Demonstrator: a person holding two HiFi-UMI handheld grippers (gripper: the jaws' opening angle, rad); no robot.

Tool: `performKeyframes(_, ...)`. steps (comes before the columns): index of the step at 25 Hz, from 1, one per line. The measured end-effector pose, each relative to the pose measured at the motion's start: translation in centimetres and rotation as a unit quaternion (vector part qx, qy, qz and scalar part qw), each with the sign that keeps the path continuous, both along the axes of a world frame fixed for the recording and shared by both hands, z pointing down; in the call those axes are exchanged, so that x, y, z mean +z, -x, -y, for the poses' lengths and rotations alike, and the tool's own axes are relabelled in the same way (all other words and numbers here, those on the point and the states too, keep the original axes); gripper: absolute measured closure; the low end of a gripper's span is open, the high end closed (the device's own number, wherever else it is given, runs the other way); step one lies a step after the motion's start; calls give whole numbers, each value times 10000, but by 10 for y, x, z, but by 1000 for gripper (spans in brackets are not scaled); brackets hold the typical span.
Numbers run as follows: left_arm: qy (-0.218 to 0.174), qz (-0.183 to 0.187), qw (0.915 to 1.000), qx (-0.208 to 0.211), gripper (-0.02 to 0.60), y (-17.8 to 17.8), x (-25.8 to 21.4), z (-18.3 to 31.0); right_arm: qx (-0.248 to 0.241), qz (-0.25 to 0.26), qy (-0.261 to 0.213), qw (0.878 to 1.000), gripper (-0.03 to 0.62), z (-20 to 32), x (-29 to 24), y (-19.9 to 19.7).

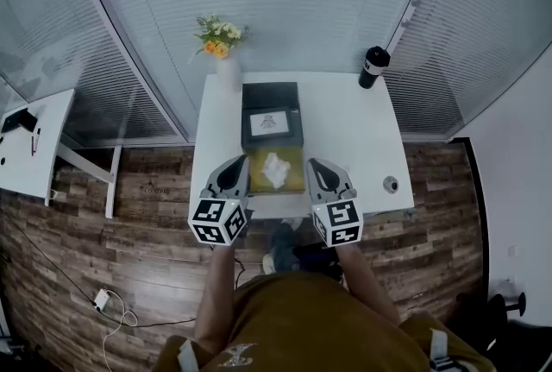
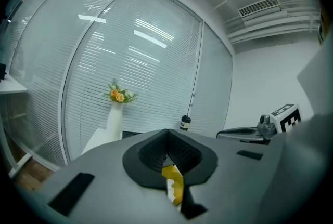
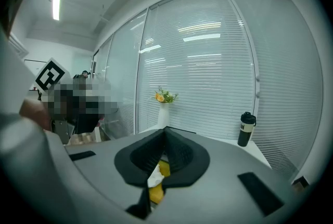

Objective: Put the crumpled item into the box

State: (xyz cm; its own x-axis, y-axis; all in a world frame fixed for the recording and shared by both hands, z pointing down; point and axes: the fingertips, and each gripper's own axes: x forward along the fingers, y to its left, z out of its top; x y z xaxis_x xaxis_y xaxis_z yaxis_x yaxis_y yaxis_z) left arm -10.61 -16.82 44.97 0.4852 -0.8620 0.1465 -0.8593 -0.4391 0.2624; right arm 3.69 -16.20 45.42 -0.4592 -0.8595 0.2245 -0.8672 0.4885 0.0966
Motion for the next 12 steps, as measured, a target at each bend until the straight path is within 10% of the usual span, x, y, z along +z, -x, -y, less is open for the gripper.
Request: performKeyframes(12, 48, -13, 10000, 59, 558, -3, 2, -1, 38, -1, 45, 10000, 582, -2, 1, -4)
